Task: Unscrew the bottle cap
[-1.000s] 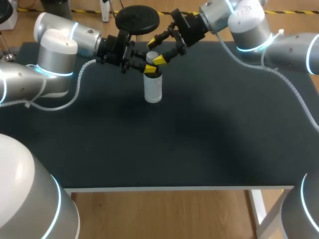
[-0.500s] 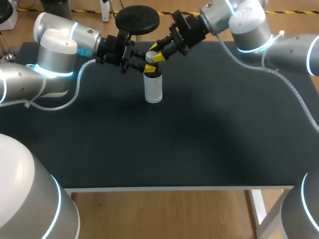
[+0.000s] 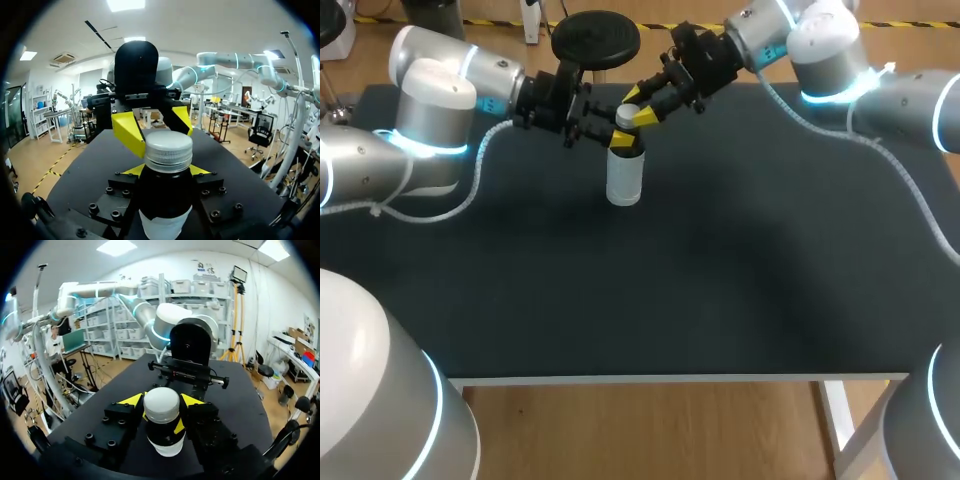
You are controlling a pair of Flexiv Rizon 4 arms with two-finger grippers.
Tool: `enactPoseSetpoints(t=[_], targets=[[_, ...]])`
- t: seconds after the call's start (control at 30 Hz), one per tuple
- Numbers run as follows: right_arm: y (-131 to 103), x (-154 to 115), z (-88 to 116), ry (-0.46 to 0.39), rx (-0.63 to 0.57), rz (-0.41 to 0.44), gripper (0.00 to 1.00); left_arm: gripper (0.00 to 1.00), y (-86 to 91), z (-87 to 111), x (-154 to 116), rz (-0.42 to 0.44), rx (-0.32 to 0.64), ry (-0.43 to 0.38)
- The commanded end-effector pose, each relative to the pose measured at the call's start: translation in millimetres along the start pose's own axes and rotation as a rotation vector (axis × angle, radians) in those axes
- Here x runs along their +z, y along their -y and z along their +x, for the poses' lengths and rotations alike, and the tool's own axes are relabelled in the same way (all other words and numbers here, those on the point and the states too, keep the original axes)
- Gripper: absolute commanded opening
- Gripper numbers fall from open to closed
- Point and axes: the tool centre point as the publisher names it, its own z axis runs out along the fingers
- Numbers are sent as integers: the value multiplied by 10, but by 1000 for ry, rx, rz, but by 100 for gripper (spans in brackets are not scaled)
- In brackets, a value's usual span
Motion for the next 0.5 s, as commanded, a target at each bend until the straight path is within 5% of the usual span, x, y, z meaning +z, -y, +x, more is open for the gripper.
enactPoseSetpoints(t=[0.03,0.5], targets=[[42,45,-141,-221,-36,-6,0,0,-22,-46,-26,0,0,2],[-33,-40,-168,-573,-189,91,0,0,-22,-46,-26,0,0,2]])
